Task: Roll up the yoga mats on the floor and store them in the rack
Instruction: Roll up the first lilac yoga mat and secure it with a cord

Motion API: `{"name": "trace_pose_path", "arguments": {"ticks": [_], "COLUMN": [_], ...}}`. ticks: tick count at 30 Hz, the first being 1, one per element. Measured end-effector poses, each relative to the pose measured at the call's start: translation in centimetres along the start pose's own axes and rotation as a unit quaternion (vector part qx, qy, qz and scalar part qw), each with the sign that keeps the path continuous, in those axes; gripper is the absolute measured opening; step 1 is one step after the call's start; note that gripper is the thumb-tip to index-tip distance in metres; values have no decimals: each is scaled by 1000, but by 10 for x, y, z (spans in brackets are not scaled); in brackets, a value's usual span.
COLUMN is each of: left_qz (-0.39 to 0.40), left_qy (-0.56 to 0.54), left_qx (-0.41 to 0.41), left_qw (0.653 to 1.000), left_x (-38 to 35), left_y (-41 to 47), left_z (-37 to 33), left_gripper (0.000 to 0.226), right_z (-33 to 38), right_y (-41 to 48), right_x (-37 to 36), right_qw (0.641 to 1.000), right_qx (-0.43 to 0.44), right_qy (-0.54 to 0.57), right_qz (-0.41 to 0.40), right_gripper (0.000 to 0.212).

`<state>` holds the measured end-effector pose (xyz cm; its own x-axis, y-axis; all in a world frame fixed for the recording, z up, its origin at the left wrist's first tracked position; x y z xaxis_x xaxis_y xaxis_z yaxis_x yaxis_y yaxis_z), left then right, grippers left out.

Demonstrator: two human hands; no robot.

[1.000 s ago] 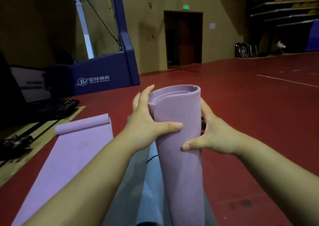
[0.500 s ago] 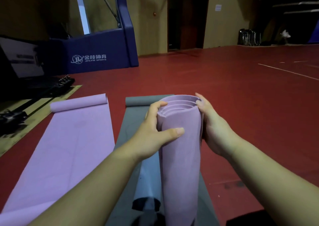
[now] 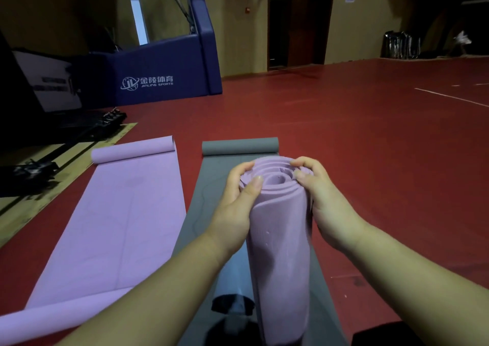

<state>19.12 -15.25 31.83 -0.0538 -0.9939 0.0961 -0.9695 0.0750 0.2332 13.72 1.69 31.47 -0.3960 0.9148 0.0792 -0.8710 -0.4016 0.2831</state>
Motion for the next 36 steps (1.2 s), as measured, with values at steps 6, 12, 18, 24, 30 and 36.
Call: {"name": "trace_pose_path", "arguments": {"ticks": [6,12,18,24,30,36], "left_qz": [2,31,68,93,36,-248], "left_qy": [-8,1,-15,0,-26,-80], "left_qx": [5,22,64,112,187,211], "left_qw": [1000,999,996,989,981,942], "left_x": [5,6,27,64,166,280], "left_y": [-1,-7,-14,-24,-60,-166], "left_z": [6,4,0,1,20,87], "left_gripper": [51,51,45,45,29,32], "right_z": [-5,1,21,26,23,-16], "right_y": [-5,-16,-15,-1,43,71], "right_x": [-8,-10,-22,-46,-147,-304], "right_qw": [998,950,864,862,855,817], "right_qx": [-12,115,228,208,236,268], "right_qy": [-64,-276,-444,-453,-415,-384], "right_qz": [-9,-93,68,93,201,336], "right_gripper": [34,54,70,59,50,45]}}
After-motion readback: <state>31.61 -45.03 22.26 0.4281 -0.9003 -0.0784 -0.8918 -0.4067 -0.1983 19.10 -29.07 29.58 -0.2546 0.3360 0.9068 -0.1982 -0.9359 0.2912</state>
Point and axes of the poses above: each hand's wrist, its own y-axis towards the middle knuckle, its own x-axis out of the back of the hand, z = x × y, the point moved 3 cm from there along y, towards the middle knuckle, and after that the axes turned 10 degrees about z, right-handed, at the moved point
